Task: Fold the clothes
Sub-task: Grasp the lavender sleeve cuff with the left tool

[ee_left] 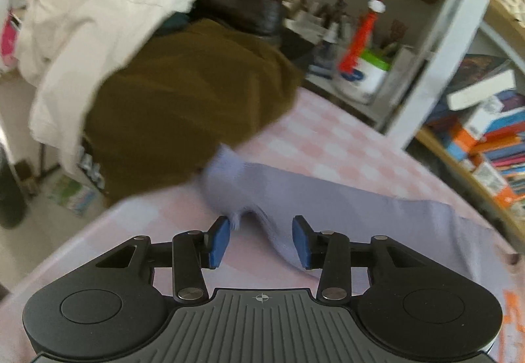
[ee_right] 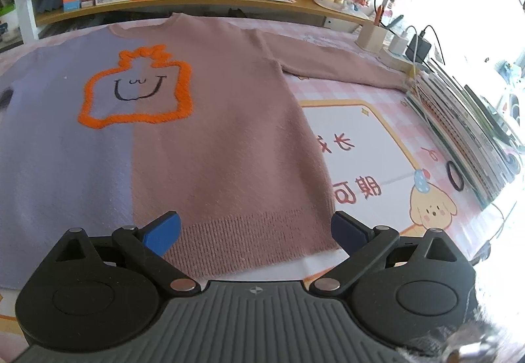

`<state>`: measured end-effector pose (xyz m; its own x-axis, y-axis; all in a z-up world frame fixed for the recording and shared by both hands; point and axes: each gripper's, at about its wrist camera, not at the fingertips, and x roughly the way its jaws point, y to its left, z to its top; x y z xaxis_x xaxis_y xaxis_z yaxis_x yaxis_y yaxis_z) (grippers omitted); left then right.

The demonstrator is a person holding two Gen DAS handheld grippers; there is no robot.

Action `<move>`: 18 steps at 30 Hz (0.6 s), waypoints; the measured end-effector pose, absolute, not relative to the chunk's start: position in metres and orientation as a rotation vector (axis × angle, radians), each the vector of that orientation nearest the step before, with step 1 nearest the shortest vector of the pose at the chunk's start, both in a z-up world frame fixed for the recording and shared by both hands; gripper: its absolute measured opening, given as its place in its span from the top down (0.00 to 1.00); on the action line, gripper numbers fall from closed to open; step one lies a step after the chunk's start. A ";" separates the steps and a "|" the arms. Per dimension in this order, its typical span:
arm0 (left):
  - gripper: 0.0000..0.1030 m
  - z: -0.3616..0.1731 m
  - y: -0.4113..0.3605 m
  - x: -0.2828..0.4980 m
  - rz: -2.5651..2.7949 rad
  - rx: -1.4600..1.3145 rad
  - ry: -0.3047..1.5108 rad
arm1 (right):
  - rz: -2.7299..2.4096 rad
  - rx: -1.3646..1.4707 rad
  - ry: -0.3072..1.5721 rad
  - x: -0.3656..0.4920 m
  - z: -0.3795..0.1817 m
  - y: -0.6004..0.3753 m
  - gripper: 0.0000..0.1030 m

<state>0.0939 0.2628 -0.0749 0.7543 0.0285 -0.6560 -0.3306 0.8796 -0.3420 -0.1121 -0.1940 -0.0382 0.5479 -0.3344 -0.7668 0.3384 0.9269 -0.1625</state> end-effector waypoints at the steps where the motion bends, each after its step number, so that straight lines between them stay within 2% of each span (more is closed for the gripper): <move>1: 0.61 -0.075 0.259 0.095 0.183 -0.476 0.693 | -0.402 0.006 0.908 -0.113 -0.038 -0.195 0.04; 8: 0.63 -0.076 0.265 0.105 0.253 -0.560 0.673 | -0.421 0.012 0.911 -0.118 -0.038 -0.200 0.04; 9: 0.66 -0.076 0.268 0.105 0.286 -0.561 0.670 | -0.425 0.015 0.911 -0.119 -0.038 -0.201 0.04; 11: 0.91 -0.076 0.273 0.105 0.319 -0.570 0.670 | -0.432 0.020 0.910 -0.120 -0.037 -0.203 0.04; 12: 0.96 -0.076 0.275 0.105 0.328 -0.577 0.670 | -0.434 0.022 0.909 -0.120 -0.037 -0.203 0.04; 18: 0.98 -0.055 0.268 0.099 0.272 -0.573 0.587 | -0.415 0.022 0.903 -0.117 -0.037 -0.204 0.04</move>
<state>0.0988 0.2677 -0.0555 0.8032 0.0813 -0.5901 -0.3976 0.8108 -0.4296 -0.1174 -0.2044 -0.0367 0.5457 -0.3408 -0.7656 0.3594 0.9205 -0.1535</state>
